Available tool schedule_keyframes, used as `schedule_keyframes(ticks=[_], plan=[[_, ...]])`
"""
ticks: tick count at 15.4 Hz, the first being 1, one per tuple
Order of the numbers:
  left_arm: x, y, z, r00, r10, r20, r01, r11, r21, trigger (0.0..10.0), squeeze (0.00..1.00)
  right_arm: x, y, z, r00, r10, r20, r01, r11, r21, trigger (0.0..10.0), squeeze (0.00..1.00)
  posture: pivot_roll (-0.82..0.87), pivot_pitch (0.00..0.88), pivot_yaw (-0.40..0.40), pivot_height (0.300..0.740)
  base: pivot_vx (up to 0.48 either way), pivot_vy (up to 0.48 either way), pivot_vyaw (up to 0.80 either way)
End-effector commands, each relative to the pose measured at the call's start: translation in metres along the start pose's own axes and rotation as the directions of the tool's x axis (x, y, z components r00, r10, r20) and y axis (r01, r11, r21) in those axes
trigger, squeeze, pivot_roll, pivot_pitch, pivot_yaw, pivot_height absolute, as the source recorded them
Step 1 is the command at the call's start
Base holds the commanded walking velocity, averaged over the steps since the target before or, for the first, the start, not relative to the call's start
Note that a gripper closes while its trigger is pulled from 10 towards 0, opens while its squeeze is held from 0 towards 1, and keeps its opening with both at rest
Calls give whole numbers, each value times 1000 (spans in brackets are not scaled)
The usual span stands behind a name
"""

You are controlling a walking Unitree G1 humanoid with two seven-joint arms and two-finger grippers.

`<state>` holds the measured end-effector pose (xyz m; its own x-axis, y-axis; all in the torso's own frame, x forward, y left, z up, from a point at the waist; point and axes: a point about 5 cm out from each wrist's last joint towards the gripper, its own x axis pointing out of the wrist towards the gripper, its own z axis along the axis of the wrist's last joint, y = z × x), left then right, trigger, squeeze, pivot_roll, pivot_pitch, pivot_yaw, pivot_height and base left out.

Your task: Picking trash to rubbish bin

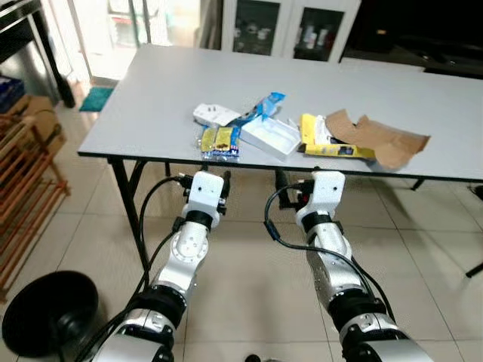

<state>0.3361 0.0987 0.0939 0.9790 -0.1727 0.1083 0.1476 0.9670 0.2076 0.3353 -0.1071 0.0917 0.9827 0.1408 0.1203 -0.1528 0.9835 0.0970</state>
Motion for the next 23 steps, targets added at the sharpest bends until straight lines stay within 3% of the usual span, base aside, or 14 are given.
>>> schedule_keyframes(ticks=[1,6,7,23], plan=[[1,-2,1,1000,-1,2,1,1000,4,10000,0,1,-4,1,1000,-16,4,16,1000,3,10000,0,-28,47,-80,740,0,0,0],[1,-3,0,1000,-17,-11,17,1000,4,10000,0,1,-5,1,1000,-18,2,18,1000,4,10000,0,-25,46,-82,740,0,0,0],[1,-4,0,1000,-21,-15,21,1000,2,10000,1000,1,-4,2,1000,-17,2,17,1000,3,10000,0,-26,47,-82,740,0,0,0],[2,-2,-3,999,-19,-44,20,1000,22,10000,1000,1,-3,1,1000,-13,-3,13,1000,7,10000,0,-22,47,-81,740,0,0,0]])
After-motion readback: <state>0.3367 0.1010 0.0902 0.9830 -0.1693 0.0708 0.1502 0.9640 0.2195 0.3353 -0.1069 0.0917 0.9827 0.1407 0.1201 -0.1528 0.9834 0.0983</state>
